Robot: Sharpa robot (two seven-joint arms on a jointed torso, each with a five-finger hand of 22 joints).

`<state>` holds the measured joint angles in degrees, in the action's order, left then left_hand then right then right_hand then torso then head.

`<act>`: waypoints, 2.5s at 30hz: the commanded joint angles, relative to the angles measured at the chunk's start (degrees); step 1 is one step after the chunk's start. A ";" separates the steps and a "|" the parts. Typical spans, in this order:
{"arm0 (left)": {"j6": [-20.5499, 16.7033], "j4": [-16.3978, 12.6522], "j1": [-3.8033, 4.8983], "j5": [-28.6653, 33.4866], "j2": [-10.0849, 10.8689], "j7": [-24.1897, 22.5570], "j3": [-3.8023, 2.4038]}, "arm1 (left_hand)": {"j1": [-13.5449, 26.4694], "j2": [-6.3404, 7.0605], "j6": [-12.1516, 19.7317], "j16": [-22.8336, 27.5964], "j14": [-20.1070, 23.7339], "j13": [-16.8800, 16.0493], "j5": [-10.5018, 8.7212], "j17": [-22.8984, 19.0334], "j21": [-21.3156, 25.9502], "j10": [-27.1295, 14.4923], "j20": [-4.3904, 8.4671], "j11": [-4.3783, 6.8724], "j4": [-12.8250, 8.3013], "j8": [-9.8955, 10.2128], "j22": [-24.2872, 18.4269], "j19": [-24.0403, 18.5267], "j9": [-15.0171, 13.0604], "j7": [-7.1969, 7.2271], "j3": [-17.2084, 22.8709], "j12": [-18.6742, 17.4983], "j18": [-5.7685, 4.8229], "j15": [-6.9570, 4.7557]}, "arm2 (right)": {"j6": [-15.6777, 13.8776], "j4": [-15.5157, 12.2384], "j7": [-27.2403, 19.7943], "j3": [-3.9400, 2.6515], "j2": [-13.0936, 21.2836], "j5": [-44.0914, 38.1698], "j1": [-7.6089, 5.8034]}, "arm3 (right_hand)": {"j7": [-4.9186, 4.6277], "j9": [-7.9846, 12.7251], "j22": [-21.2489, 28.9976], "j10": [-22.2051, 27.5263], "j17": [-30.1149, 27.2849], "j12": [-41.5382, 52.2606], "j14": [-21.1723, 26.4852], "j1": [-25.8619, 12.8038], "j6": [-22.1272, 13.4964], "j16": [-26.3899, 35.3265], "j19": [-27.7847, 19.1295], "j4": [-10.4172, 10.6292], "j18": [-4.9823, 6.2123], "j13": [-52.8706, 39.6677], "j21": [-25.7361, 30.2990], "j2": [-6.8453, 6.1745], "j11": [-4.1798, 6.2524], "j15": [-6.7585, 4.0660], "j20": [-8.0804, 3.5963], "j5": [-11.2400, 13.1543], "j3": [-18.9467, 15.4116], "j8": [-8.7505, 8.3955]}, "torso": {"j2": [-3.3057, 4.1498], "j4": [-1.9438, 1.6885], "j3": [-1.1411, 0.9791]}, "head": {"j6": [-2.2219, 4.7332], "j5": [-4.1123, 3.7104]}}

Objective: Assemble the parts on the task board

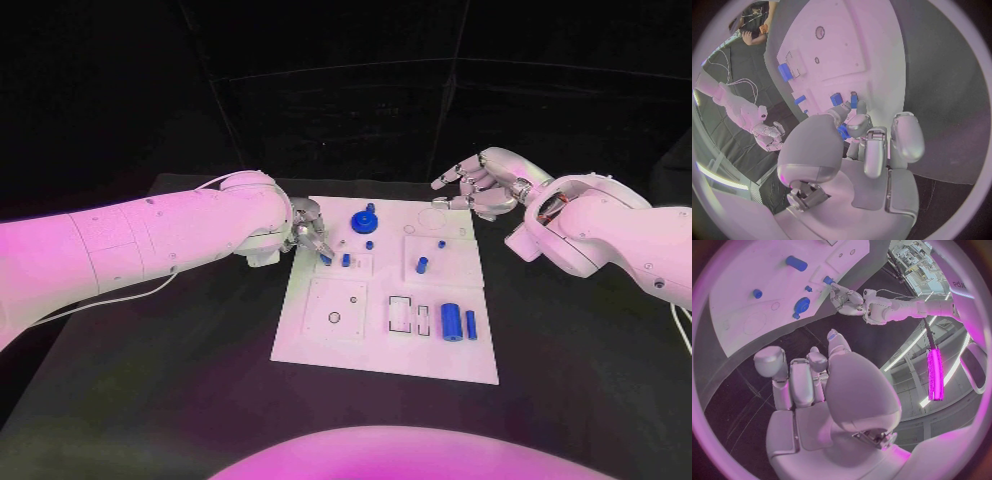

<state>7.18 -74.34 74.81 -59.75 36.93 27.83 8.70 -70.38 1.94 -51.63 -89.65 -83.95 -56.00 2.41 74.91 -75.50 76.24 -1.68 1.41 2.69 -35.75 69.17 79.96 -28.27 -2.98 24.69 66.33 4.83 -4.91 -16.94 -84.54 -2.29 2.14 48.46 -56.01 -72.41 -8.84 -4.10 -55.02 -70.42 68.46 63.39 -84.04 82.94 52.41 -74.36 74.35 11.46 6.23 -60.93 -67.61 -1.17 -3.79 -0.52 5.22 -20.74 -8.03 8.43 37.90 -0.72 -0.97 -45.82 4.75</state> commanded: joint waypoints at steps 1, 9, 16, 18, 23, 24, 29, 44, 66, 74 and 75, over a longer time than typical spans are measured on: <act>0.91 -0.13 -0.02 0.01 0.00 0.42 0.08 | 0.21 -0.40 -0.24 -0.35 -6.05 0.11 0.35 15.09 0.08 0.35 0.05 0.11 -6.14 -0.24 -0.09 0.16 -0.12 0.24 6.70 -0.02 -0.09 0.18 | -0.08 -0.04 -0.47 -0.03 -0.04 -0.08 -0.11 | 0.04 0.05 0.04 0.30 0.06 0.28 -1.39 -0.12 -0.36 0.36 0.08 -0.23 0.49 -0.09 0.22 0.59 0.11 -0.37 -0.08 -0.37 -0.26 0.26 | 0.02 0.00 -0.01 | 0.03 -0.06; 1.36 -0.41 -0.08 0.03 0.02 0.56 0.20 | 0.21 -0.40 -0.24 -0.35 -6.05 0.11 0.35 15.09 0.08 0.35 0.05 0.11 -6.14 -0.24 -0.09 0.16 -0.12 0.24 6.70 -0.02 -0.09 0.18 | -0.05 -0.01 -0.47 -0.03 -0.06 -0.08 -0.11 | 0.04 0.05 0.04 0.30 0.06 0.28 -1.39 -0.12 -0.36 0.36 0.08 -0.23 0.49 -0.09 0.22 0.59 0.11 -0.37 -0.08 -0.37 -0.26 0.26 | -0.01 0.01 -0.01 | -0.06 -0.05; 1.61 -0.48 -0.09 0.02 0.14 0.80 0.25 | 0.21 -0.40 -0.24 -0.35 -6.05 0.11 0.35 15.09 0.08 0.35 0.05 0.11 -6.14 -0.24 -0.09 0.16 -0.12 0.24 6.70 -0.02 -0.09 0.18 | -0.04 0.00 -0.47 -0.03 -0.06 -0.08 -0.11 | 0.04 0.05 0.04 0.30 0.06 0.28 -1.39 -0.12 -0.36 0.36 0.08 -0.23 0.49 -0.09 0.22 0.59 0.11 -0.37 -0.08 -0.37 -0.26 0.26 | 0.00 -0.05 -0.01 | -0.03 -0.02; 1.65 -0.48 -0.09 0.02 0.12 0.84 0.26 | 0.21 -0.40 -0.24 -0.35 -6.05 0.11 0.35 15.09 0.08 0.35 0.05 0.11 -6.14 -0.24 -0.09 0.16 -0.12 0.24 6.70 -0.02 -0.09 0.18 | -0.03 0.01 -0.47 -0.03 -0.08 -0.08 -0.11 | 0.04 0.05 0.04 0.30 0.06 0.28 -1.39 -0.12 -0.36 0.36 0.08 -0.23 0.49 -0.09 0.22 0.59 0.11 -0.37 -0.08 -0.37 -0.26 0.26 | 0.03 -0.03 0.01 | -0.01 -0.02; 1.72 -0.34 -0.09 0.02 -0.08 0.92 0.27 | 0.21 -0.40 -0.24 -0.35 -6.05 0.11 0.35 15.09 0.08 0.35 0.05 0.11 -6.14 -0.24 -0.09 0.16 -0.12 0.24 6.70 -0.02 -0.09 0.18 | -0.04 0.02 -0.48 -0.03 -0.12 -0.08 -0.11 | 0.04 0.05 0.04 0.30 0.06 0.28 -1.39 -0.12 -0.36 0.36 0.08 -0.23 0.49 -0.09 0.22 0.59 0.11 -0.37 -0.08 -0.37 -0.26 0.26 | 0.02 0.03 0.02 | -0.09 0.09; 1.71 -0.30 -0.09 0.02 -0.13 0.92 0.27 | 0.21 -0.40 -0.24 -0.35 -6.05 0.11 0.35 15.09 0.08 0.35 0.05 0.11 -6.14 -0.24 -0.09 0.16 -0.12 0.24 6.70 -0.02 -0.09 0.18 | -0.05 0.02 -0.48 -0.03 -0.12 -0.08 -0.11 | 0.04 0.05 0.04 0.30 0.06 0.28 -1.39 -0.12 -0.36 0.36 0.08 -0.23 0.49 -0.09 0.22 0.59 0.11 -0.37 -0.08 -0.37 -0.26 0.26 | 0.02 0.03 0.01 | -0.09 0.08; 1.51 0.18 -0.09 0.78 -0.47 1.01 0.29 | 1.03 -0.15 -0.35 -0.35 -6.05 0.14 0.34 15.09 0.15 0.41 0.05 0.12 -5.88 -0.46 -0.12 0.13 -0.26 0.29 7.23 -0.08 -0.08 0.18 | -0.07 0.02 -0.49 -0.03 -0.13 -0.08 -0.11 | 0.04 0.05 0.04 0.30 0.06 0.28 -1.39 -0.12 -0.36 0.36 0.08 -0.23 0.49 -0.09 0.22 0.59 0.11 -0.37 -0.08 -0.37 -0.26 0.26 | -0.01 0.03 -0.01 | -0.17 0.04; 1.90 1.33 -0.09 2.00 -1.26 1.57 0.49 | 6.69 2.24 -2.20 -0.35 -6.05 0.04 0.32 15.09 0.03 0.67 0.34 0.67 -2.86 -1.53 0.30 0.34 -0.69 1.08 3.79 0.15 -0.14 -0.23 | -0.13 -0.02 -0.52 -0.03 -0.11 -0.08 -0.11 | 0.04 0.05 0.04 0.30 0.06 0.28 -1.39 -0.12 -0.36 0.36 0.08 -0.23 0.49 -0.09 0.22 0.59 0.11 -0.37 -0.08 -0.37 -0.26 0.26 | 0.01 0.01 0.00 | -0.46 -0.12; 0.31 2.60 -0.09 2.24 -1.66 1.71 0.71 | 11.75 4.38 -2.88 -0.35 -6.05 -0.16 0.29 15.09 0.00 0.77 0.60 0.66 0.70 -2.41 0.65 0.55 -1.31 1.05 -4.77 0.40 -0.23 -0.36 | -0.33 0.08 -0.71 -0.03 -0.22 -0.05 -0.11 | 0.04 0.06 0.39 0.57 -0.24 -0.03 -1.33 -0.15 -0.38 0.64 -0.04 -0.22 0.56 0.30 0.48 0.59 0.11 -0.38 -0.08 -0.35 -0.31 0.31 | 0.02 0.02 0.00 | -0.53 -0.22; -3.19 2.62 -0.10 2.80 -1.09 0.60 0.71 | 13.25 4.82 -2.24 -0.35 -6.04 0.28 0.33 15.08 0.47 0.38 0.61 0.63 3.08 -2.34 0.22 0.37 -1.46 0.99 -11.02 0.12 -0.11 -0.40 | -0.38 0.11 -0.75 -0.03 -0.21 -0.04 -0.11 | 0.04 0.06 0.39 0.57 -0.24 -0.03 -1.33 -0.15 -0.38 0.64 -0.04 -0.22 0.56 0.30 0.48 0.59 0.11 -0.38 -0.08 -0.35 -0.31 0.31 | -0.03 -0.03 0.01 | -0.39 -0.36; -3.76 2.58 -0.10 2.94 -0.99 0.34 0.71 | 13.15 4.80 -1.98 -0.28 -6.01 0.50 0.33 14.93 0.62 0.22 0.62 0.61 3.31 -2.27 0.05 0.30 -1.46 0.94 -11.77 -0.04 -0.07 -0.40 | -0.39 0.12 -0.76 -0.03 -0.21 -0.04 -0.11 | 0.04 0.06 0.39 0.57 -0.24 -0.03 -1.33 -0.15 -0.38 0.64 -0.04 -0.22 0.56 0.30 0.48 0.59 0.11 -0.38 -0.08 -0.35 -0.31 0.31 | -0.03 -0.04 0.01 | -0.39 -0.38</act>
<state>6.37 -71.69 74.65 -57.60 35.82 29.09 9.44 -57.62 6.83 -53.93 -89.65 -83.95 -55.64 2.69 74.91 -75.04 76.96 -1.32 1.98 5.85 -38.00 69.34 80.32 -29.64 -2.06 13.39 66.56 4.84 -4.90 -16.96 -84.38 -2.47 2.14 48.28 -56.01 -72.41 -8.84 -4.10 -54.68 -70.21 68.27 63.39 -84.05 82.94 52.41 -74.01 74.35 11.30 6.22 -60.68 -67.33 -1.17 -3.57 -0.52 5.22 -20.74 -8.19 8.43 37.89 -0.72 -0.97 -46.25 4.42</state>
